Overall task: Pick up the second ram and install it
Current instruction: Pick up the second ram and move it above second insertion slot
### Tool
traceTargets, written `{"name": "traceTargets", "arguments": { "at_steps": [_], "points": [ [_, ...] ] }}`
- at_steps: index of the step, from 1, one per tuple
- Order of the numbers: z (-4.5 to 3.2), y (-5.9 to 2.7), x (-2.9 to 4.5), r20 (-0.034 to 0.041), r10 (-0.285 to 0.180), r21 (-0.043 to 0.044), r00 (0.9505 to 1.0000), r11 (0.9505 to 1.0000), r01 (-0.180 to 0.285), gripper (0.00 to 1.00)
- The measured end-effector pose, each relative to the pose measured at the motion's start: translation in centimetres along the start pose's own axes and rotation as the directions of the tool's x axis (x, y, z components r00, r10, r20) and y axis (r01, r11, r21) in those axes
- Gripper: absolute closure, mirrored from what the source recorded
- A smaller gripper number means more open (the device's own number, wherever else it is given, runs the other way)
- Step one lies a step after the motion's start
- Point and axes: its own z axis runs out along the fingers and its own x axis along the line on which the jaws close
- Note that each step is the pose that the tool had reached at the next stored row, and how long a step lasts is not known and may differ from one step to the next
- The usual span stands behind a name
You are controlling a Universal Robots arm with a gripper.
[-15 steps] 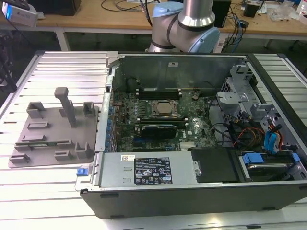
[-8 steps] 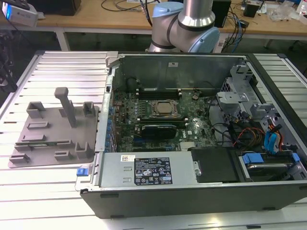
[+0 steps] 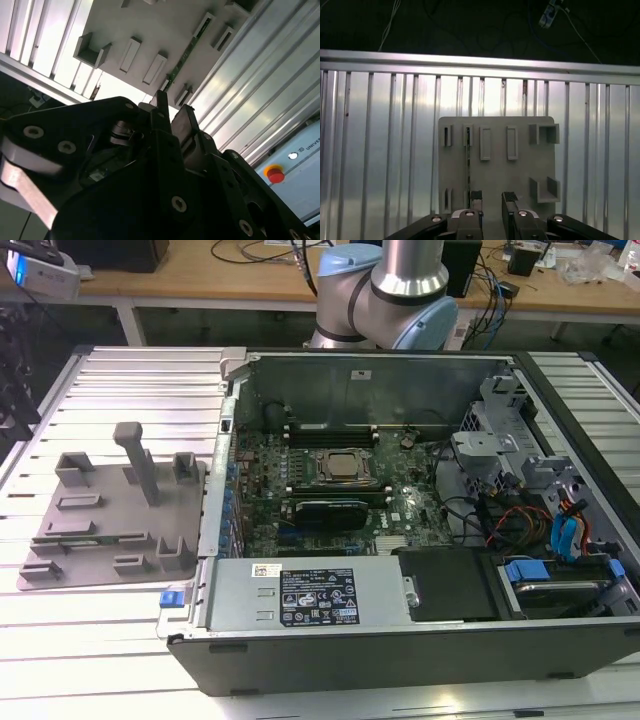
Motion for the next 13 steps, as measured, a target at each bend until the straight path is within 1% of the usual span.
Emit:
{"name": "traceTargets", "arguments": {
  "at_steps": [3,5,8,10,13],
  "points": [
    [0.74,-0.01,0.03,0.0000,0.000,-0.0001,1.0000,1.0000,0.000,0.72],
    [1.08,-0.02,0.04,0.0000,0.000,-0.0001,1.0000,1.0000,0.000,0.72],
    [1.51,-0.02,0.05,0.0000,0.000,-0.0001,1.0000,1.0000,0.000,0.72],
    [1.66,-0.02,0.06,0.0001,0.000,0.0000,1.0000,1.0000,0.000,0.72],
    [2.14,-0.03,0.08,0.0001,0.000,0.0000,1.0000,1.0000,0.000,0.72]
  ]
}}
